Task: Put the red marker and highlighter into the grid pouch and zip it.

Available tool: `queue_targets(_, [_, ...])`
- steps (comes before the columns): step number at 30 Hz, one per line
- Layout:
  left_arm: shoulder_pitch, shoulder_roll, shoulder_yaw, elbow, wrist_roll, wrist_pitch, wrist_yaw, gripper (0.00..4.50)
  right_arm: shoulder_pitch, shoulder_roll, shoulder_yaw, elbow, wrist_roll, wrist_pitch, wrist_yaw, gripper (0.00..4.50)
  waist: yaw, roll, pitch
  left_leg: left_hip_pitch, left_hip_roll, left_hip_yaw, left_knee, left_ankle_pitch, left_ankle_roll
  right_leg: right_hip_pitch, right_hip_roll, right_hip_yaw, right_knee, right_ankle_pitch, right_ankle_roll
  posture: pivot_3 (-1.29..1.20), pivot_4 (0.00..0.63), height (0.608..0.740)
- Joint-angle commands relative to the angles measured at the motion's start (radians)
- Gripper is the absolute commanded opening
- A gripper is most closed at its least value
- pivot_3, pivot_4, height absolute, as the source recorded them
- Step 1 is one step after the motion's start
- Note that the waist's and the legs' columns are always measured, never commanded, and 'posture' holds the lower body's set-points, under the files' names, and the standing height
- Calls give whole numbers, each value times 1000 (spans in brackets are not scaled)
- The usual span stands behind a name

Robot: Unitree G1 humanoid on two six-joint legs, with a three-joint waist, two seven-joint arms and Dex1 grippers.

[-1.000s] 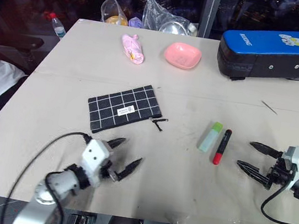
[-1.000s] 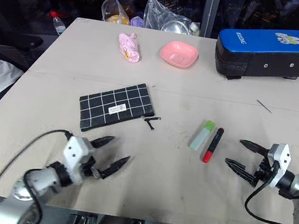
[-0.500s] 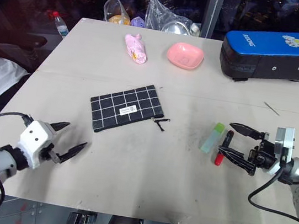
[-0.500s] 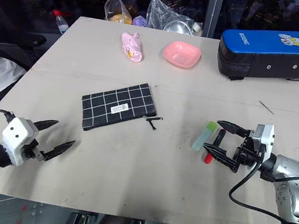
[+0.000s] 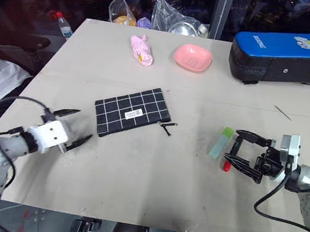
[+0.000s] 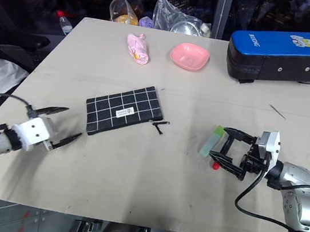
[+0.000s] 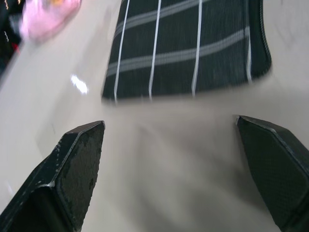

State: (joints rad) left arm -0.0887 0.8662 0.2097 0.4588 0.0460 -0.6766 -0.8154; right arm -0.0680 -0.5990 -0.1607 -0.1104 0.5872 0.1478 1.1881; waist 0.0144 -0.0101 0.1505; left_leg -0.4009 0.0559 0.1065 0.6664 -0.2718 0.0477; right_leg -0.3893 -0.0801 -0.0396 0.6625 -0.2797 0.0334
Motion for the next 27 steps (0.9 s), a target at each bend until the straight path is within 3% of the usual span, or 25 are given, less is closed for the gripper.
queue_targets(1, [-73, -3, -77, 39, 93, -114, 57, 4457, 2, 2, -14, -14, 4, -23, -3, 4465, -1, 0, 0, 0, 0, 0, 0, 0, 0, 0, 0, 0, 0, 0, 0, 0, 150, 740])
queue_targets(15, [-238, -37, -191, 124, 235, -321, 288, 4457, 38, 2, -29, -32, 2, -40, -27, 4465, -11, -1, 0, -1, 0, 4, 2, 2, 4, 0, 7, -3, 1, 2, 5, 0, 150, 740])
queue_targets(27, [-260, -40, -225, 103, 363, -429, 459, 4457, 32, 2, -28, -29, 2, -42, -40, 4465, -9, -1, 0, -1, 1, 6, 2, 2, 4, 0, 12, -2, 1, 3, 6, 0, 150, 740])
